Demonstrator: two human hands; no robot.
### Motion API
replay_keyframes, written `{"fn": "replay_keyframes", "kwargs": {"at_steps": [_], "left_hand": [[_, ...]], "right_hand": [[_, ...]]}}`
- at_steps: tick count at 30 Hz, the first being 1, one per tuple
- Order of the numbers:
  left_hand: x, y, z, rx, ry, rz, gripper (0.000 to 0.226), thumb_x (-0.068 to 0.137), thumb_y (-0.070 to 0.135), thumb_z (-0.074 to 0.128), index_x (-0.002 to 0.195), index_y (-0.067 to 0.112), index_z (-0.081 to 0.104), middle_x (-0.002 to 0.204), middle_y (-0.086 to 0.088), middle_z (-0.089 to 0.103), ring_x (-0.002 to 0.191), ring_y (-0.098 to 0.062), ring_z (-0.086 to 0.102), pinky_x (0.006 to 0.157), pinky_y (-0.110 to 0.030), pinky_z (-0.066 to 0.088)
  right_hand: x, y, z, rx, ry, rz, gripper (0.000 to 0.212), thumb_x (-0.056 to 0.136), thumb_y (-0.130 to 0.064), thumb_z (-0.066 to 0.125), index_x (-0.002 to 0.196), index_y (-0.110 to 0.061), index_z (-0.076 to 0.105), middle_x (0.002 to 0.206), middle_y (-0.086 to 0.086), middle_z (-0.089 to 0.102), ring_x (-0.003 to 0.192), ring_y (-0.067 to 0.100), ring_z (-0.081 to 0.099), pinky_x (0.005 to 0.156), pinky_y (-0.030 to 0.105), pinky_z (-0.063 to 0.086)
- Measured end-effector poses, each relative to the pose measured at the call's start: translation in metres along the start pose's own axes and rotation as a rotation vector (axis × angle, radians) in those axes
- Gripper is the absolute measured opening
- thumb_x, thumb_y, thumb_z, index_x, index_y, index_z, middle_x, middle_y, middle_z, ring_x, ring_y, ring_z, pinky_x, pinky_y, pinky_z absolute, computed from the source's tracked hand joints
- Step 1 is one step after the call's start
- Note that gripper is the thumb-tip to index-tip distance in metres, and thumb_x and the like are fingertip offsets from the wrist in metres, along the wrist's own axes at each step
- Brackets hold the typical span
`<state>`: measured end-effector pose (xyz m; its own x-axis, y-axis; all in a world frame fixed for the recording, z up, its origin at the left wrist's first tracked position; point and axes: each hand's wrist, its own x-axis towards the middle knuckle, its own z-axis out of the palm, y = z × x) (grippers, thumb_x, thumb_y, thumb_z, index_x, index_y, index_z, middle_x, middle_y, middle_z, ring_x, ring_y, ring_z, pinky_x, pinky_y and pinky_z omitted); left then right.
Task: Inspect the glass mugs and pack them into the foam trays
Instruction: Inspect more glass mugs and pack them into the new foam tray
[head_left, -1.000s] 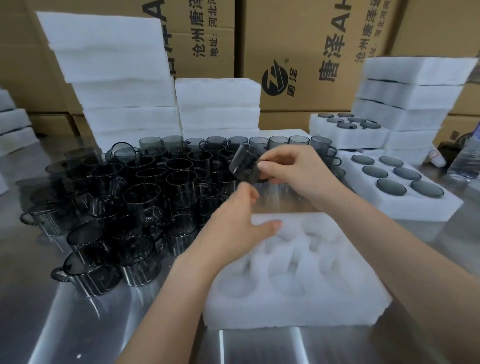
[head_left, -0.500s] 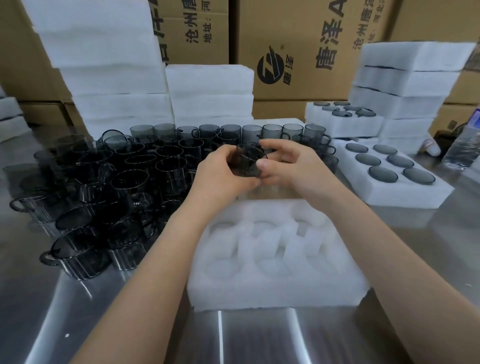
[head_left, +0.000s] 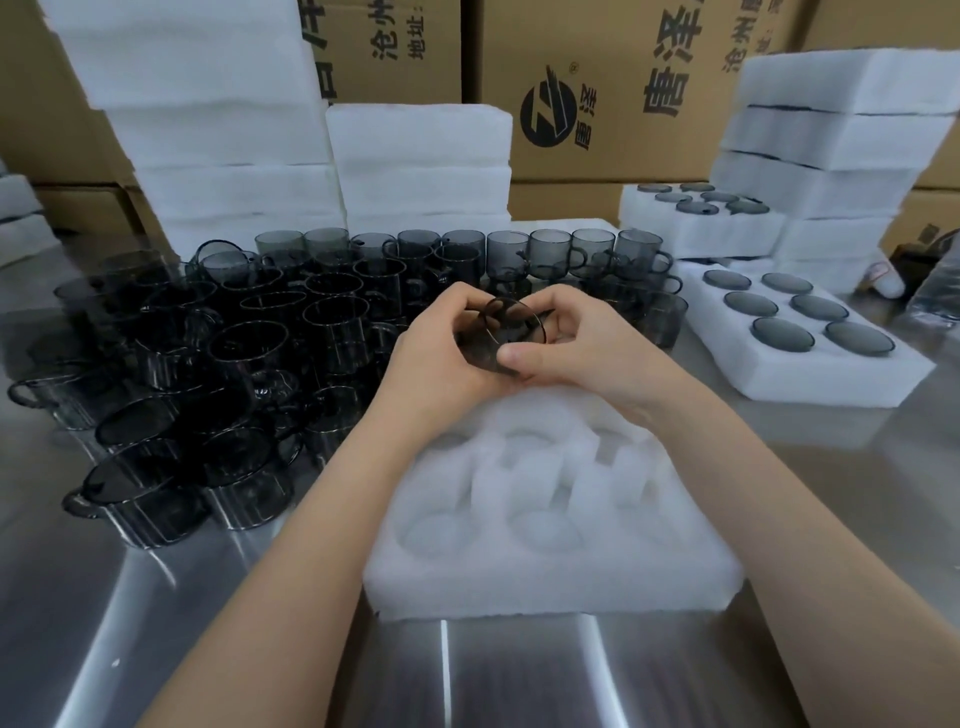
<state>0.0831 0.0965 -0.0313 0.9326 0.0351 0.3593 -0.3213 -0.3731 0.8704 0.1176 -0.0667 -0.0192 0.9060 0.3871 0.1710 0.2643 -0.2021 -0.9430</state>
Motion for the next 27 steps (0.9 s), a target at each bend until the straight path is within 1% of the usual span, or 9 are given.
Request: {"fn": "replay_keyframes", "kwargs": {"at_steps": [4,8,9,12,14,18,21,24,27], "left_hand": [[-0.002,-0.002,-0.002,0.027,0.015,-0.002,0.047,0.053,0.023,0.084,0.093,0.028,0.060,0.087,0.010,0.072,0.082,-0.015,0.069,0.078,-0.036,0.057],[0.000,-0.004,-0.004,0.117,-0.020,0.069,0.054,0.055,0.008,0.088,0.094,0.031,0.059,0.088,0.022,0.068,0.081,0.003,0.062,0.073,-0.020,0.051],[0.001,-0.005,-0.004,0.130,-0.027,0.088,0.055,0.055,0.008,0.088,0.095,0.032,0.059,0.090,0.021,0.068,0.085,0.001,0.062,0.076,-0.022,0.051],[0.003,-0.008,-0.006,0.094,-0.059,0.106,0.062,0.055,0.004,0.088,0.099,0.037,0.059,0.096,0.011,0.070,0.092,-0.012,0.066,0.085,-0.039,0.054],[0.005,-0.010,-0.007,0.055,-0.084,0.110,0.064,0.056,-0.001,0.088,0.101,0.035,0.060,0.099,0.009,0.071,0.093,-0.011,0.067,0.088,-0.039,0.055],[0.007,-0.013,-0.010,-0.010,-0.127,0.089,0.063,0.058,-0.008,0.086,0.106,0.024,0.062,0.103,0.008,0.071,0.088,-0.003,0.066,0.086,-0.029,0.055],[0.005,-0.011,-0.011,-0.078,-0.124,0.076,0.063,0.059,-0.013,0.084,0.104,0.025,0.061,0.108,0.003,0.070,0.087,-0.003,0.066,0.081,-0.025,0.055],[0.004,-0.010,-0.012,-0.147,-0.096,0.063,0.062,0.061,-0.016,0.082,0.106,0.021,0.060,0.105,0.002,0.070,0.086,-0.006,0.069,0.078,-0.021,0.055],[0.004,-0.011,-0.012,-0.181,-0.077,0.057,0.062,0.061,-0.016,0.082,0.106,0.021,0.061,0.102,0.002,0.071,0.089,-0.012,0.069,0.084,-0.030,0.058]], "right_hand": [[0.003,-0.004,0.011,0.007,0.039,0.029,0.043,0.070,-0.026,0.086,0.096,-0.011,0.055,0.069,0.003,0.067,0.058,0.011,0.065,0.054,0.021,0.051],[0.002,-0.007,0.019,0.065,0.185,0.053,0.041,0.073,-0.035,0.085,0.082,-0.012,0.052,0.052,-0.011,0.063,0.047,0.002,0.061,0.044,0.016,0.045],[0.002,-0.008,0.020,0.090,0.221,0.063,0.041,0.073,-0.037,0.084,0.078,-0.014,0.050,0.051,-0.010,0.062,0.047,0.005,0.061,0.044,0.018,0.048],[0.002,-0.009,0.020,0.151,0.294,0.092,0.040,0.078,-0.038,0.080,0.070,-0.014,0.049,0.062,0.006,0.063,0.050,0.020,0.063,0.055,0.040,0.059],[0.002,-0.009,0.019,0.205,0.308,0.114,0.038,0.086,-0.035,0.073,0.067,-0.014,0.047,0.065,0.012,0.061,0.049,0.024,0.063,0.055,0.044,0.059],[-0.004,-0.007,0.013,0.259,0.241,0.146,0.025,0.096,-0.024,0.061,0.076,-0.010,0.058,0.061,0.010,0.065,0.052,0.022,0.066,0.055,0.034,0.061],[-0.007,-0.005,0.006,0.315,0.151,0.122,0.012,0.097,-0.009,0.056,0.092,-0.009,0.067,0.074,0.014,0.066,0.061,0.022,0.066,0.062,0.033,0.061],[-0.010,-0.005,0.002,0.489,0.014,0.072,0.019,0.090,0.004,0.058,0.107,-0.003,0.065,0.080,0.017,0.063,0.061,0.020,0.067,0.061,0.033,0.061],[-0.010,-0.003,0.000,0.454,-0.033,0.017,0.039,0.071,-0.001,0.072,0.109,-0.004,0.063,0.073,0.014,0.060,0.060,0.020,0.065,0.064,0.037,0.061]]}}
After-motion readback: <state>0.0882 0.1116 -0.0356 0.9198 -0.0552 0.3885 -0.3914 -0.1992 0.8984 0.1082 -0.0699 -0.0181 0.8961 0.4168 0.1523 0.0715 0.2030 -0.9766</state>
